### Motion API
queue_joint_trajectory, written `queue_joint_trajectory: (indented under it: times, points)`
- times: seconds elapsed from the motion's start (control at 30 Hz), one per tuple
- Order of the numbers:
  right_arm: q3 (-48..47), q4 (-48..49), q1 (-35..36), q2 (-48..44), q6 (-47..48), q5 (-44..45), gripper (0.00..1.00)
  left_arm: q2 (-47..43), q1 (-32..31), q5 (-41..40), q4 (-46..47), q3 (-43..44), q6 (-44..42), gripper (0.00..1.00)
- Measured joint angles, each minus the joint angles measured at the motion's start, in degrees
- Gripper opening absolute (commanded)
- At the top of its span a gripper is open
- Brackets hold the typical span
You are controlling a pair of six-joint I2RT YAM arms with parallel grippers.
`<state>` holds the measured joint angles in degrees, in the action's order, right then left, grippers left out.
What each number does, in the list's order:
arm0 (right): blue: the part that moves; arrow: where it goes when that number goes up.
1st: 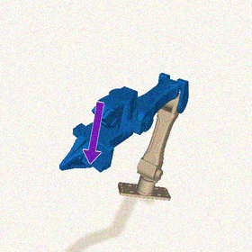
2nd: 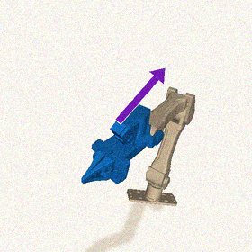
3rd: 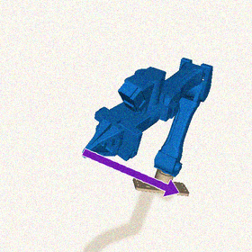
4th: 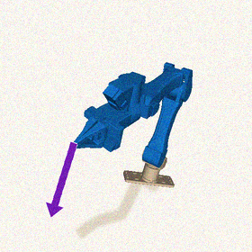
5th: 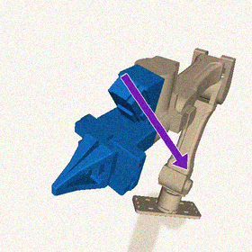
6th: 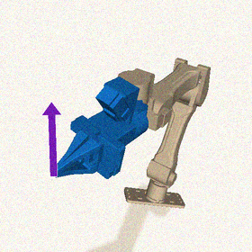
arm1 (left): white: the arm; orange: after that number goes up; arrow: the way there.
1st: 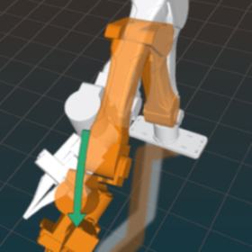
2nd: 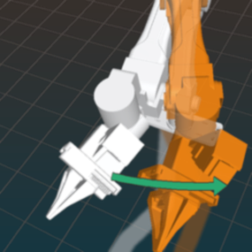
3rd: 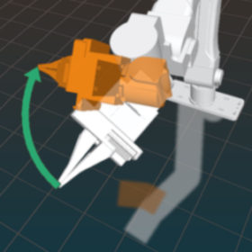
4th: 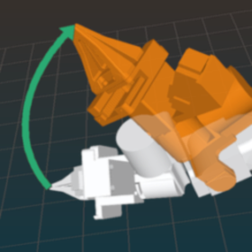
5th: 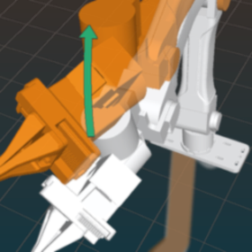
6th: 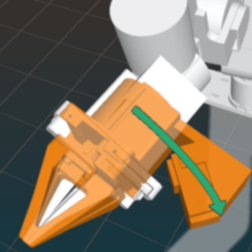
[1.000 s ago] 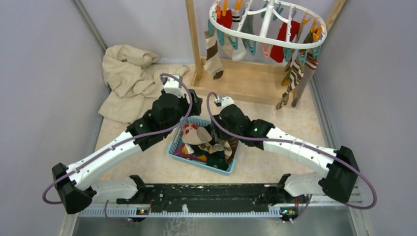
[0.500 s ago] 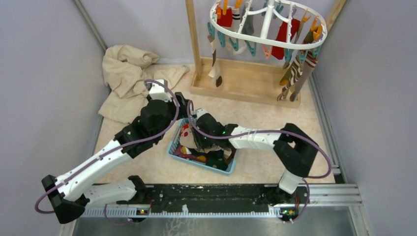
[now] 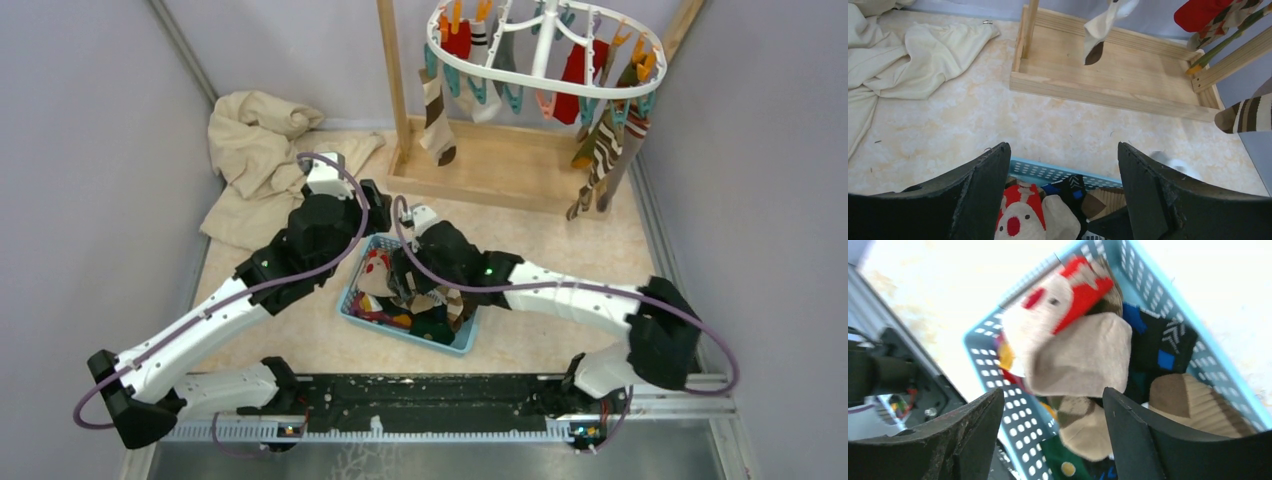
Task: Remove the socks clipped to the hanger
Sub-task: Adjust the bin at the center of the board, then remove the sock from the hanger.
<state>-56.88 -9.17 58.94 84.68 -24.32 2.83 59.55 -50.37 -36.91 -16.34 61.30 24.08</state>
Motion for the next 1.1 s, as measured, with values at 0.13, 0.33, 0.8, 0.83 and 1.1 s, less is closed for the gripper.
queue_joint_trajectory:
  times: [0.13,0.33,0.8,0.83,1.1]
  points:
    - [0.0,-1.09,0.48,-10.8,1.14,2.01,0.77,0.46,0.0,0.24,0.07,1.55,-1.11,0.85]
    - [1.44,-2.16,0.55,-20.13,1.84,8.39,0.78,0.46,0.02,0.24,0.74,2.82,-2.58,0.85]
    - [9.38,-6.84,-1.62,-25.51,-0.02,23.43,0.79,0.94,0.02,4.02,0.92,2.8,-3.21,0.99]
    - [9.77,-7.21,-2.78,-26.36,-0.37,23.76,0.78,1.16,0.0,4.46,0.92,2.8,-3.21,0.99]
    - [9.99,-8.15,-12.31,-30.91,-0.81,26.34,0.76,3.63,0.02,6.95,1.09,2.8,-3.37,0.99]
